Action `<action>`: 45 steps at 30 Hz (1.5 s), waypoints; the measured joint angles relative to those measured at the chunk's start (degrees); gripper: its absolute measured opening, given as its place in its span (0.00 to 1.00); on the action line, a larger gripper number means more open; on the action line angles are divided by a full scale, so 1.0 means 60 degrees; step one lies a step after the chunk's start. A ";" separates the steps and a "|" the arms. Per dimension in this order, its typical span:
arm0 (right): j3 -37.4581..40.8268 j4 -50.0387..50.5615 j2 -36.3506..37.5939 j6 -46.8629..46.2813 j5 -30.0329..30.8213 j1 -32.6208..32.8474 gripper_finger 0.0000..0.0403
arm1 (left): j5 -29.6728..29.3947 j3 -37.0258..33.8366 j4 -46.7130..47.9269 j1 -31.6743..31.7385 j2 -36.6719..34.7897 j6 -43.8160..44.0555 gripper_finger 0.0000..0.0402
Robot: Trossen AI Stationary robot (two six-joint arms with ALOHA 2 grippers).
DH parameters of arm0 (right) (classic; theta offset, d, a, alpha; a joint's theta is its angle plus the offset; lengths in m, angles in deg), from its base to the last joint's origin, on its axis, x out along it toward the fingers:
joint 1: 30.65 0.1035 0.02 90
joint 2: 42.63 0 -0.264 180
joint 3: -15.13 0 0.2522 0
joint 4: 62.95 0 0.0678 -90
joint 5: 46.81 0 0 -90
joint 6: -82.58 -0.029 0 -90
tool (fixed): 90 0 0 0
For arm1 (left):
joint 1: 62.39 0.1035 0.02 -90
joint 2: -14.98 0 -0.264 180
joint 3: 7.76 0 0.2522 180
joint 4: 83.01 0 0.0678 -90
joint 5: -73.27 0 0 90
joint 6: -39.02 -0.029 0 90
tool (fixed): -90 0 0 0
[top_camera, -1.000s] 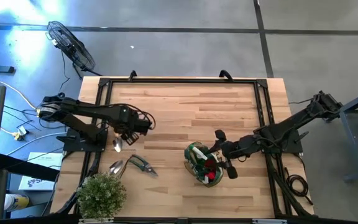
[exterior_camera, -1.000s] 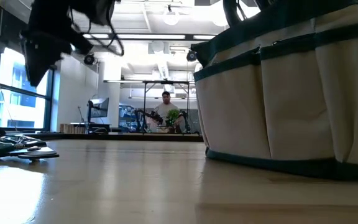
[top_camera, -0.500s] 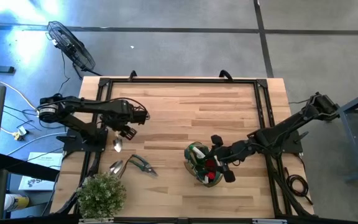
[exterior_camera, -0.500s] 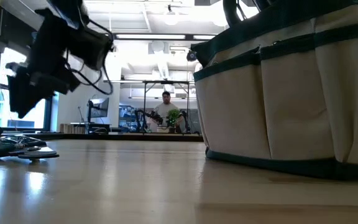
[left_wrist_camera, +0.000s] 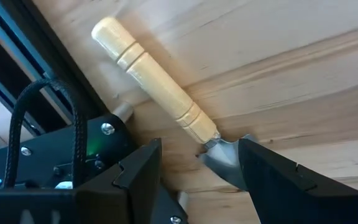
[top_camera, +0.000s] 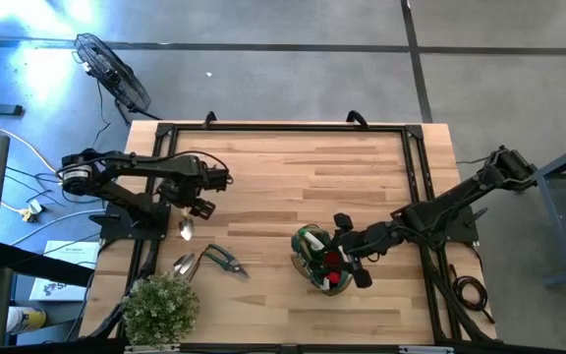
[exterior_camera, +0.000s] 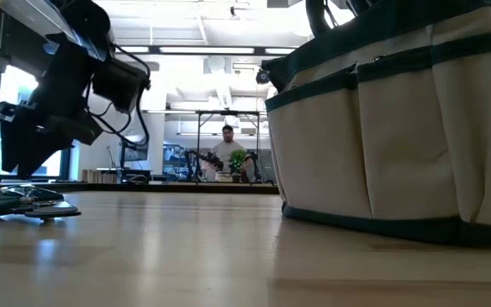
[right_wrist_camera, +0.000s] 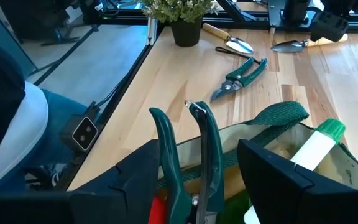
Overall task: Pick & Place Garden tools in Gardening bag
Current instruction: Put the top brown trowel into the green gardening bag
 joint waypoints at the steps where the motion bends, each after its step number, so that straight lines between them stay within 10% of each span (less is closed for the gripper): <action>1: 0.0000 0.0017 0.0000 -0.0003 0.0000 0.0000 0.51 | 0.0022 -0.0021 -0.0009 0.0051 0.0000 0.0000 0.51; 32: 0.0000 0.0159 0.0007 -0.0090 0.0004 0.0000 0.51 | 0.0190 -0.1355 -0.1898 0.0857 -0.0011 -0.0380 0.50; 45: 0.0000 0.0159 0.0007 -0.0189 0.0004 0.0000 0.51 | -0.0082 -0.1369 -0.2404 0.0836 0.0000 -0.1381 0.17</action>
